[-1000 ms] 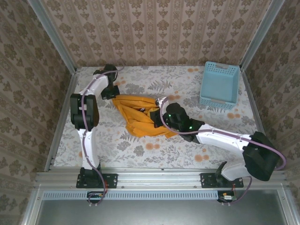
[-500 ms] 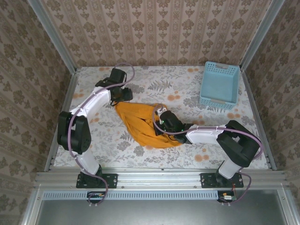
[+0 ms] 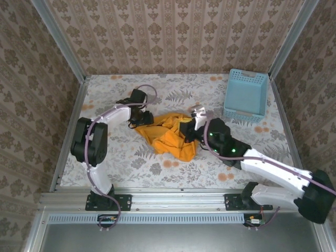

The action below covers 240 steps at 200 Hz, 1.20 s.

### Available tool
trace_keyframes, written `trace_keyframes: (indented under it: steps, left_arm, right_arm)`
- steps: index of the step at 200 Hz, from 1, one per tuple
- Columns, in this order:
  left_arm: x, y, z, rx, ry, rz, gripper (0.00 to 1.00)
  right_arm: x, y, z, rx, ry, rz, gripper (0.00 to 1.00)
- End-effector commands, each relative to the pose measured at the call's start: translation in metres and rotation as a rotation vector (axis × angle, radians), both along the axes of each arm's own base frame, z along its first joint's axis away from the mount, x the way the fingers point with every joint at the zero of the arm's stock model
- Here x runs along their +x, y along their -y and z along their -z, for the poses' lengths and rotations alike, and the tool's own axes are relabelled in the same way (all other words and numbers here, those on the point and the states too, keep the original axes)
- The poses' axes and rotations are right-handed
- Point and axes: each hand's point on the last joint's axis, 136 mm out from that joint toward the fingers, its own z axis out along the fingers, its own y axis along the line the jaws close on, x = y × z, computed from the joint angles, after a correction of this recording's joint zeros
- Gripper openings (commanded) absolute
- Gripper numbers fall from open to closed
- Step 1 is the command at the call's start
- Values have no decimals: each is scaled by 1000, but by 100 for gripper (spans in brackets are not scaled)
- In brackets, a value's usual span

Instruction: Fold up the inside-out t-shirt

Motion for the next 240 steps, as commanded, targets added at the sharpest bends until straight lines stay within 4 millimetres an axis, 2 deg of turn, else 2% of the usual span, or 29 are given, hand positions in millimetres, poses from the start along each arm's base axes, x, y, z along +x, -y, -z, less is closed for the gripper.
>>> trace_keyframes:
  steps: [1,18,35,38,51,64,80,94,135,164,193,221,240]
  left_arm:
    - [4,-12,0,-37,-17,-73,40]
    - [-1,1,-23,-20,66,-9,44]
    - [-8,22,-56,-32,169,81,50]
    - [-16,37,-61,-44,184,125,51]
    - [-33,65,-80,-90,230,233,55]
    - [-54,91,-90,-128,243,336,58]
    - [-78,115,-87,-157,225,428,61]
    - [-95,129,-76,-185,183,473,64]
    - [-126,158,-39,-229,56,527,64]
    - [-136,156,-13,-213,3,521,63]
    - [-127,140,17,-87,-16,489,57]
    - [-105,114,40,5,-30,373,44]
    - [-87,86,54,52,-39,262,27]
  right_arm:
    - [3,31,20,-38,-27,81,0]
    - [4,38,39,-36,-64,86,0]
    - [4,33,65,-62,-118,65,0]
    - [4,31,67,-60,-124,62,0]
    - [4,29,84,-70,-162,57,0]
    - [4,31,96,-85,-196,69,0]
    - [4,37,108,-104,-226,101,0]
    - [4,47,119,-120,-254,151,0]
    - [-2,67,151,-116,-348,249,0]
    - [-5,96,158,-73,-353,385,0]
    - [-7,94,157,-63,-350,372,0]
    - [-6,96,158,-76,-351,386,0]
    - [-3,97,152,-83,-324,389,0]
